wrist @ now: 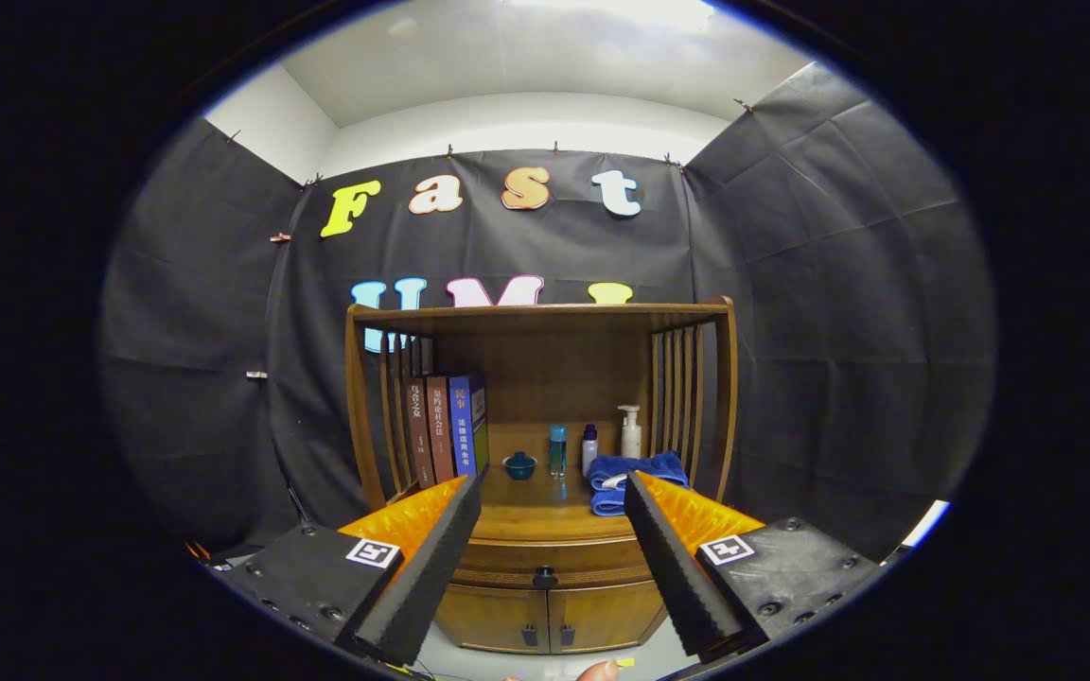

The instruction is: Pull open the drawer, take out the items inside it, and place them on the countertop above the cabinet.

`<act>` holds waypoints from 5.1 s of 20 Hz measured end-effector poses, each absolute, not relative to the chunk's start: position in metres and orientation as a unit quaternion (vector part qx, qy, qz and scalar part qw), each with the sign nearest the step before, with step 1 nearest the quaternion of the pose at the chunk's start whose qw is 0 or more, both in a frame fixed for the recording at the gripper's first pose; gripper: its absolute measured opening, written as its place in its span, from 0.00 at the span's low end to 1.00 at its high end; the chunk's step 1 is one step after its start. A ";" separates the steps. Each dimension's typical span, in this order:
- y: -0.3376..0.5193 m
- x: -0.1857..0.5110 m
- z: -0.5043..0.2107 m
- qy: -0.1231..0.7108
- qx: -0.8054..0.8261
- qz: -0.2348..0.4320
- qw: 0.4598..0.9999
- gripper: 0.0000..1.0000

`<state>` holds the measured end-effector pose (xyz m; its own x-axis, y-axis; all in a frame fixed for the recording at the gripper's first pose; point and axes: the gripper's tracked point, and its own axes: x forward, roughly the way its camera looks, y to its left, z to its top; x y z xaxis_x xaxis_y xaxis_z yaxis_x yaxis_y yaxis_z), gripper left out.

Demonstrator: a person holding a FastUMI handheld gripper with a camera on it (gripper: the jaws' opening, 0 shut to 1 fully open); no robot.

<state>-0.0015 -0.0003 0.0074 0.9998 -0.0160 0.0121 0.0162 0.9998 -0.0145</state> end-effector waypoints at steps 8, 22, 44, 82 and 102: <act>0.001 0.002 0.004 -0.001 -0.013 -0.008 1.000 0.99; 0.007 0.096 -0.021 -0.055 -0.003 0.003 0.998 0.99; -0.015 0.185 -0.305 0.137 -0.014 -0.022 0.990 0.41; -0.019 0.015 -0.289 0.112 -0.002 0.014 0.994 0.64; -0.016 0.080 -0.132 0.178 0.065 0.066 0.980 0.99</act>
<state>0.0801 -0.0161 -0.1321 0.9282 0.1522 -0.3395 -0.1064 0.9830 0.1499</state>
